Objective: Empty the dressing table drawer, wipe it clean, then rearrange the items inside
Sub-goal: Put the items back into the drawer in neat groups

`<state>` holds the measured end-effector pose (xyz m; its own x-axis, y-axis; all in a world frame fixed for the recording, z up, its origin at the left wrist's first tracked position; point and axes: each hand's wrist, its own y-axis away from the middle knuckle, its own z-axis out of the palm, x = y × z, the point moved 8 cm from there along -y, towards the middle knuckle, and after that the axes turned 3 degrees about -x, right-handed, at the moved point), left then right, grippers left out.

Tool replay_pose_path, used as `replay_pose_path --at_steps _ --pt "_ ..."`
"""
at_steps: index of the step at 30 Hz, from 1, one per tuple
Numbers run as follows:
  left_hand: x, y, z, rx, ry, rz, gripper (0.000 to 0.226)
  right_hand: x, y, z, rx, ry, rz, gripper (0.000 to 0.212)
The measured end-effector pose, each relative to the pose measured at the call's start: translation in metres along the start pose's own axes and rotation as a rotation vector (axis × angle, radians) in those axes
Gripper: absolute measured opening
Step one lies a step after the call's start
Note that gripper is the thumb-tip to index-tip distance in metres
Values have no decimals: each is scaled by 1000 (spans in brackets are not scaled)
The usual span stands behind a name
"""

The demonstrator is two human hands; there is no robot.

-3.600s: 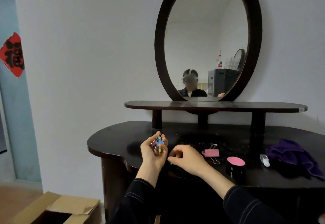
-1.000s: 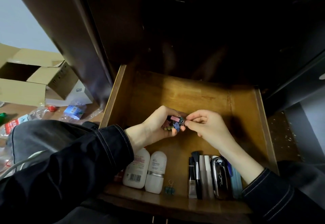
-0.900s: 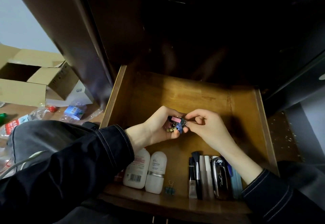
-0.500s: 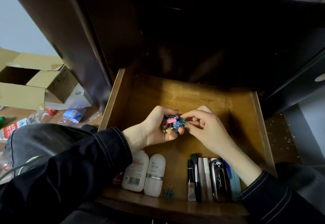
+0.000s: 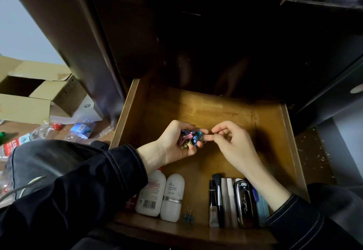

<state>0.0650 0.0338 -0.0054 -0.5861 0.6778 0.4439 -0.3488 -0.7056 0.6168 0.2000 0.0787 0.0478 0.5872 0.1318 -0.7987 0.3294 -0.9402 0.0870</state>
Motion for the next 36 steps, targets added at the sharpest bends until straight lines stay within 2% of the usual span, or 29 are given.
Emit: replay_pose_path --at_steps 4,8,11,16,20,24,26,29,33,36 --pt "-3 1 0 38 -34 -8 28 -2 1 4 -47 -25 2 19" --pt "-4 1 -2 52 -19 -13 44 -1 2 8 -68 31 15 26" --pt "-3 2 0 14 -10 -20 45 1 2 12 -100 32 27 22" --pt "-4 4 4 -11 3 -26 32 -2 2 12 -152 -156 40 34" --pt "-4 2 1 6 19 -26 37 -4 1 15 -184 -175 68 25" --pt "-3 3 2 12 15 -24 32 10 0 10 -95 -237 156 16" --pt "-1 2 -1 24 0 -2 37 11 -2 1 -30 -247 152 12" --pt "3 1 -14 148 -8 46 35 7 -1 -10 -41 2 80 5" --pt "0 0 -23 216 26 24 33 11 23 14 -394 443 4 8" --pt "-4 -2 -21 189 22 -14 30 7 45 39 -605 622 -107 8"
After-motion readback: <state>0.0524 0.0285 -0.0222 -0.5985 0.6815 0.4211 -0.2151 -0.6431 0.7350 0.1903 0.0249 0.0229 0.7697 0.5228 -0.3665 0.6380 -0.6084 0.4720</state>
